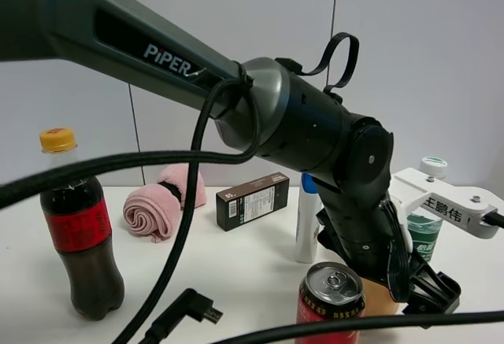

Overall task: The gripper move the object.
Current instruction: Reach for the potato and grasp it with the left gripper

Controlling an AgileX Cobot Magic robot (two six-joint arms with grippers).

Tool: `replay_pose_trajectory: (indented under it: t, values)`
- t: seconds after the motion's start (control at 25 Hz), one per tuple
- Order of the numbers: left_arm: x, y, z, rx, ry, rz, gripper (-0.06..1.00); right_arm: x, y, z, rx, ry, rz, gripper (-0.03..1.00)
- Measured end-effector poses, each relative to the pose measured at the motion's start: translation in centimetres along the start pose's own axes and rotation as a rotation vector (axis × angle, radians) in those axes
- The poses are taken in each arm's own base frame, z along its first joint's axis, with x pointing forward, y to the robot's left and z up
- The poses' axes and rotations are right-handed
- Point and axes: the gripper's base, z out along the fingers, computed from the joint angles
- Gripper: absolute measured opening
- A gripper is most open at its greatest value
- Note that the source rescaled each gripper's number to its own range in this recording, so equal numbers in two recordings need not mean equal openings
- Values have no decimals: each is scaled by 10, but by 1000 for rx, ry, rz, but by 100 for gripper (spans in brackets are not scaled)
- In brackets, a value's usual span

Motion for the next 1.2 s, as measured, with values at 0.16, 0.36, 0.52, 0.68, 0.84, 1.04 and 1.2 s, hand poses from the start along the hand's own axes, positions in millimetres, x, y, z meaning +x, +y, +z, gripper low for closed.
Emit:
replay_pose_trajectory:
  t: [0.16,0.36,0.52,0.68,0.84,1.04,1.2]
  values:
    - [0,9,0,-10,-5,-4,100,0,0,0,0,0,0,100]
    - [-4,15,-1,-21,-54,-10,100,0,0,0,0,0,0,100]
    - [-5,15,-1,-22,-64,-10,100,0,0,0,0,0,0,100]
    - [-6,15,-1,-23,-72,-10,100,0,0,0,0,0,0,100]
    - [-6,14,-1,-14,-74,-28,100,0,0,0,0,0,0,100]
    - [-4,12,-1,13,-49,-73,100,0,0,0,0,0,0,100]
    - [-3,13,-1,32,-38,-120,100,0,0,0,0,0,0,100]
